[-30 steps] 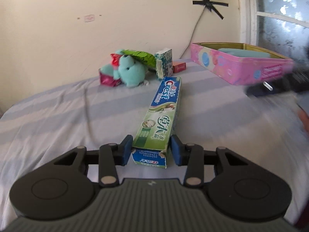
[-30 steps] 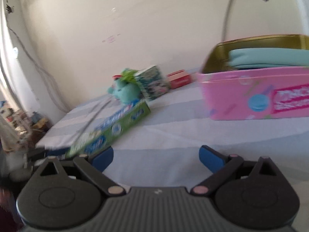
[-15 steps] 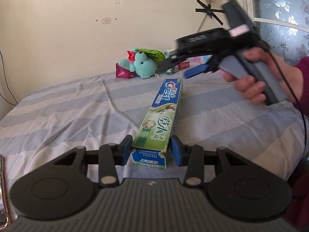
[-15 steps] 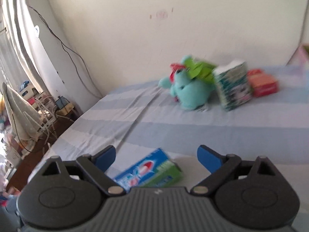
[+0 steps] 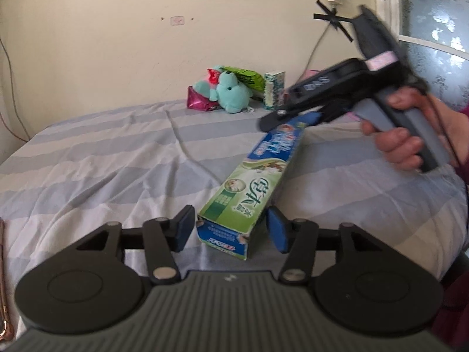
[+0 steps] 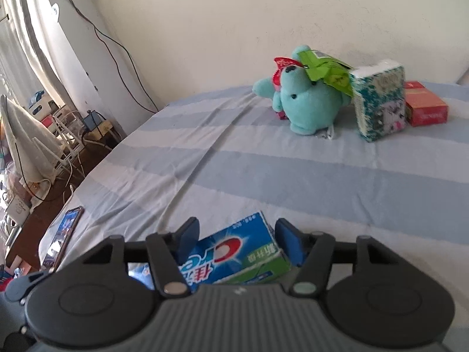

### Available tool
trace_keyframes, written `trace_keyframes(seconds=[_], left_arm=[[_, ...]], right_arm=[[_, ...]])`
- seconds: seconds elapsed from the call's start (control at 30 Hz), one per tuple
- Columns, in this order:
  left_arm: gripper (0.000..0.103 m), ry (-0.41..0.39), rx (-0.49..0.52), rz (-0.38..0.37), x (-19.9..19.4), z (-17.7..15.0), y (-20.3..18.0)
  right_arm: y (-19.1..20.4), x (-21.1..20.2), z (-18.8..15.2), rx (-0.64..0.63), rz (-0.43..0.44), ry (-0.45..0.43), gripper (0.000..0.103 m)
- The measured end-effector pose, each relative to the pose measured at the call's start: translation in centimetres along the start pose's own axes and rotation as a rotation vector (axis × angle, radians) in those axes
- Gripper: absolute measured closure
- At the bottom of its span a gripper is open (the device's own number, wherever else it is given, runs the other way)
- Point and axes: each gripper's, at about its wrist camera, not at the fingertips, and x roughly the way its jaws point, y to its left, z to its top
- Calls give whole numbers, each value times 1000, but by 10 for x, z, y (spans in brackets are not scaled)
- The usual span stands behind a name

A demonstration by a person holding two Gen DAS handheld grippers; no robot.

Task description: Organize objects

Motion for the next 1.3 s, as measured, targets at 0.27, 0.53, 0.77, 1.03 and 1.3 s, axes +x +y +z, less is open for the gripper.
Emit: trace_keyframes(seconds=[0.27,0.53,0.77,1.03,1.3], left_arm=[[19,11,-113,42,5,6,17],[12,-5,-172,66,-18,-4,22],[12,-43,-468,7,-48,-13,60],[13,-35,-543,-63,-36,4,57],[13,14,-597,-61,-18,-1,54]], right_arm=[[9,-40,-43,-47,60,-15,44],[17,-76,-57,-190,10,-165,20],[19,-74,-69,-318,-38,-142,11],[24,-61,-69,-442,-65,-92,6],[34,-42,-67,-591,-61,-37,4]])
